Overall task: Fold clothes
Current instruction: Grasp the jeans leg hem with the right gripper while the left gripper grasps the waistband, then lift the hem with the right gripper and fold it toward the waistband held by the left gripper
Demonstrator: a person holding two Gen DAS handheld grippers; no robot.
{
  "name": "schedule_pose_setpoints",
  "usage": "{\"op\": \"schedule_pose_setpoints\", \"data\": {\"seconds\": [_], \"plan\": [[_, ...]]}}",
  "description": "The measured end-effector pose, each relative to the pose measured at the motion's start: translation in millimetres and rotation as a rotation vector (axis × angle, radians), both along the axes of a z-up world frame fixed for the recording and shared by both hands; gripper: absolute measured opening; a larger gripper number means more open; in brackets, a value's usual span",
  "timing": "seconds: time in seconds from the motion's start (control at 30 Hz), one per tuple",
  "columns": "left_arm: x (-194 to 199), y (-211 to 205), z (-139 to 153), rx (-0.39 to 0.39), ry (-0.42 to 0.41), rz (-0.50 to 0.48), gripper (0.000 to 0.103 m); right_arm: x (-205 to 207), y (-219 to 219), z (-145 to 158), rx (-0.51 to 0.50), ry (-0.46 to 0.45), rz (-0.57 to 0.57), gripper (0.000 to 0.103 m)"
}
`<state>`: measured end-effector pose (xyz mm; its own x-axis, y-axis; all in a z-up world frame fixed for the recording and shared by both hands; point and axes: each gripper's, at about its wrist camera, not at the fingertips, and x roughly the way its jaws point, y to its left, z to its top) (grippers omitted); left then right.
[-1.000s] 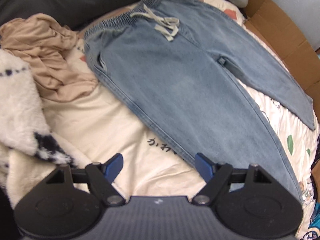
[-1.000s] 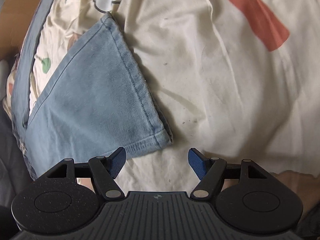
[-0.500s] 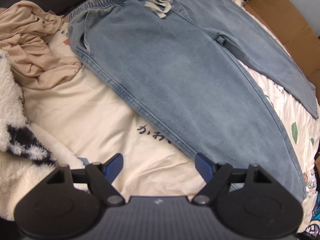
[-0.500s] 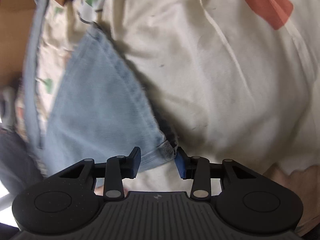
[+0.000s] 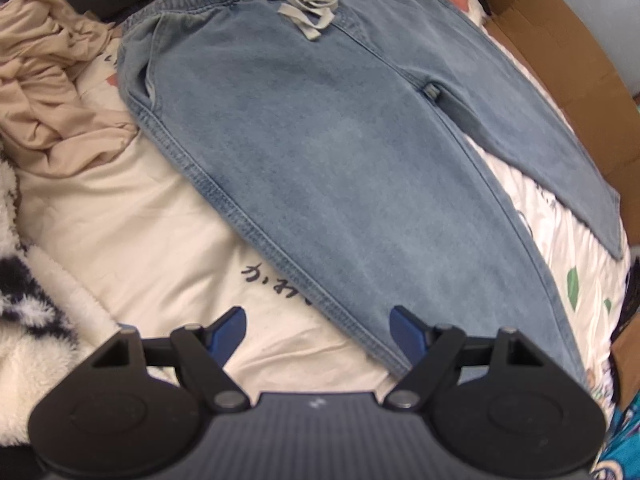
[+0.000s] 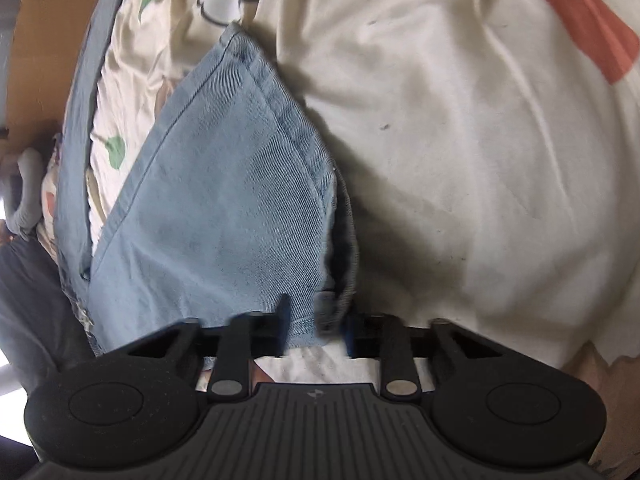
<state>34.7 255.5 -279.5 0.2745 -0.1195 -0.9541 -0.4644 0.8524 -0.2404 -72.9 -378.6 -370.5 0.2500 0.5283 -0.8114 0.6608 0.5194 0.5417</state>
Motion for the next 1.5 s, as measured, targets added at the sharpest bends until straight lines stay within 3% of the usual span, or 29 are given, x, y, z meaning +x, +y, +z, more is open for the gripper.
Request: {"op": "schedule_pose_setpoints", "data": {"seconds": [0.2,0.37,0.4,0.47,0.5,0.73,0.9,1.0,1.1,1.3,1.5], "plan": [[-4.3,13.0,-21.0,-0.055,-0.01,0.09,0.073,5.8,2.3,28.0,-0.052,-0.06,0.116,0.009],[-6.5,29.4,-40.5,-0.093,-0.044,0.199,0.061,17.4,-0.5,55.5,-0.101,-0.101,0.159,0.009],[-6.5,33.0,-43.9,-0.106,-0.054,0.222,0.057,18.9,-1.1,59.8,-0.109,-0.105,0.162,0.009],[-6.2,40.0,-52.2,-0.146,-0.078,0.251,0.024,21.6,-1.0,67.5,-0.121,-0.112,0.168,0.009],[-5.1,42.5,-57.0,-0.163,-0.078,0.259,0.021,23.0,-0.9,71.3,-0.127,-0.115,0.17,0.009],[-4.9,51.2,-77.0,-0.19,-0.098,0.318,0.022,32.5,-0.6,98.1,-0.169,-0.137,0.188,0.008],[-8.2,64.1,-81.7,-0.208,-0.175,0.397,0.021,36.7,-1.7,108.1,-0.185,-0.145,0.195,0.008],[-8.1,79.7,-75.5,-0.174,-0.235,0.45,0.011,38.6,-2.7,112.0,-0.191,-0.148,0.198,0.008],[0.5,95.0,-71.6,-0.135,-0.257,0.437,0.01,40.1,-3.2,115.8,-0.195,-0.153,0.201,0.008],[8.5,120.8,-68.1,-0.097,-0.294,0.5,0.01,41.4,-3.9,119.7,-0.19,-0.151,0.202,0.008],[8.6,144.1,-73.6,-0.101,-0.303,0.573,0.01,46.6,-5.0,116.3,-0.193,-0.128,0.204,0.008]]}}
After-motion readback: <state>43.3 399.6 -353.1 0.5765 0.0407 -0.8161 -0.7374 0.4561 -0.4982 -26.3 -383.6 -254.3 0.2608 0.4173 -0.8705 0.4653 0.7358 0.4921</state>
